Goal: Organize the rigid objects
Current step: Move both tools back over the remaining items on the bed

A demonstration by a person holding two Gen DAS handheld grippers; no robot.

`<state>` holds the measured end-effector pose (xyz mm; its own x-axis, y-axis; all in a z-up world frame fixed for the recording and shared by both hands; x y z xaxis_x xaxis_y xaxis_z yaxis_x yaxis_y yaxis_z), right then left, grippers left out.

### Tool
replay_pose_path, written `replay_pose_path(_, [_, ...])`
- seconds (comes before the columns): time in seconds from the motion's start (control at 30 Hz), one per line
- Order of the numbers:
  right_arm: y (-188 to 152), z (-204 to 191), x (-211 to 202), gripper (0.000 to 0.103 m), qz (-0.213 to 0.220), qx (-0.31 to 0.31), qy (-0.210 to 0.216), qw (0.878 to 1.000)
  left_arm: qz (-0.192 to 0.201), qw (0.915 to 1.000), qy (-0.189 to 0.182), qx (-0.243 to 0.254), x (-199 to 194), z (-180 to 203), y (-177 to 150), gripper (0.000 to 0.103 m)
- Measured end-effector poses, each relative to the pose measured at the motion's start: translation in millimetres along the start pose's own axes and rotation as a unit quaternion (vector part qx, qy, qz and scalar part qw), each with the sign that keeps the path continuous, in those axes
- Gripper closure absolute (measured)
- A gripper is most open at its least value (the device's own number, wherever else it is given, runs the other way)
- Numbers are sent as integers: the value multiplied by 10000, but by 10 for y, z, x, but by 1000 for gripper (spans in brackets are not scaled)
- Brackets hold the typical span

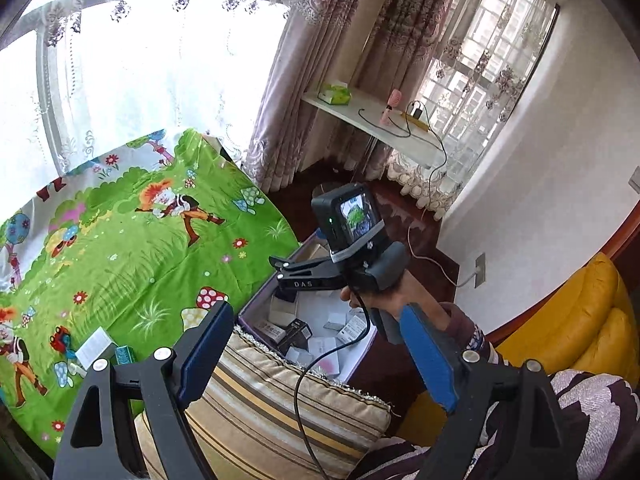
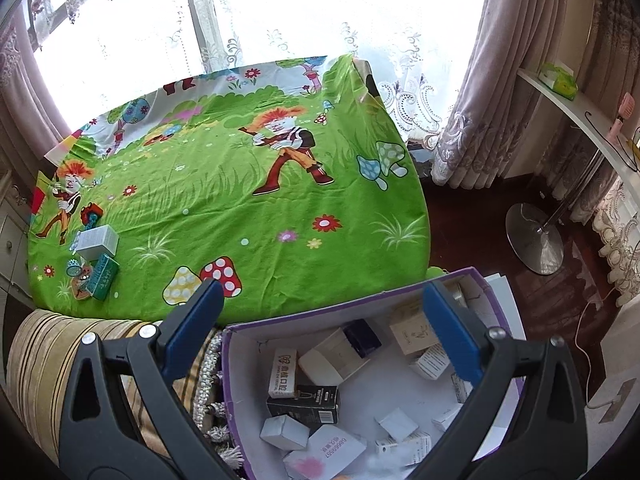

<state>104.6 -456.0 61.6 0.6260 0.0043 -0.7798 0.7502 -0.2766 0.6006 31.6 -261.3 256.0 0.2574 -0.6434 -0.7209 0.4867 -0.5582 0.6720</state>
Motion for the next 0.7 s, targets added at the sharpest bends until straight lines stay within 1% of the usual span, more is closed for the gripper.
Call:
replay_pose_path(0.03, [-1, -45, -3, 3, -1, -51, 17, 10000, 92, 9999, -4, -102, -59, -52, -6, 17])
replay_pose_path(0.07, [-1, -83, -6, 3, -5, -92, 29, 10000, 50, 9997, 158, -202, -95, -106, -24, 17])
replay_pose_path(0.1, [0, -115, -6, 3, -10, -111, 47, 9999, 65, 9995, 208, -230, -128, -130, -29, 17])
replay_pose_path(0.13, [3, -139, -7, 3, -3, -108, 69, 9999, 108, 9996, 142, -202, -143, -135, -12, 17])
replay_pose_path(0.17, [8, -157, -3, 3, -14, -91, 93, 9999, 74, 9996, 91, -256, -131, -153, 6, 17])
replay_pose_path(0.23, [29, -197, 17, 3, -63, -83, 89, 9999, -58, 9989, 179, -436, -112, -223, 44, 17])
replay_pose_path(0.33, [63, -276, -26, 3, 13, -132, 140, 9998, 96, 9993, 246, -258, -192, -182, 42, 16])
replay_pose_path(0.43, [73, -355, -22, 3, 11, -134, 167, 9998, -23, 9991, 191, -365, -118, -244, -35, 16])
replay_pose_path(0.47, [75, -393, -7, 3, -28, -135, 179, 9997, -79, 9989, 244, -391, -77, -307, -65, 16])
replay_pose_path(0.53, [80, -501, -12, 3, -70, -190, 283, 9994, -217, 9970, 172, -727, 4, -560, -166, 16])
replay_pose_path(0.57, [83, -564, -36, 3, -43, -223, 338, 9992, -287, 9953, 245, -896, 31, -719, -226, 16])
replay_pose_path(0.6, [87, -633, -67, 3, -7, -256, 393, 9989, -275, 9933, 365, -1066, 30, -902, -285, 16])
replay_pose_path(0.7, [73, -859, -117, 3, -4, -370, 635, 9973, -155, 9861, 739, -1483, -71, -1426, -464, 16])
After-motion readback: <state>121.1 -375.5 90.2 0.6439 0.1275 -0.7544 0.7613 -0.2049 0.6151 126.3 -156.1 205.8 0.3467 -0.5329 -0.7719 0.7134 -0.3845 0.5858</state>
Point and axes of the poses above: each gripper's, at about its wrist camera, not at the fingertips, and x roughly the way its jaws point, z to its right, y to its top, the point moved 1 cm from there along x, roughly the way its jaws point, and after that the axes turned 10 degrees about x, right-handed, at the moved point
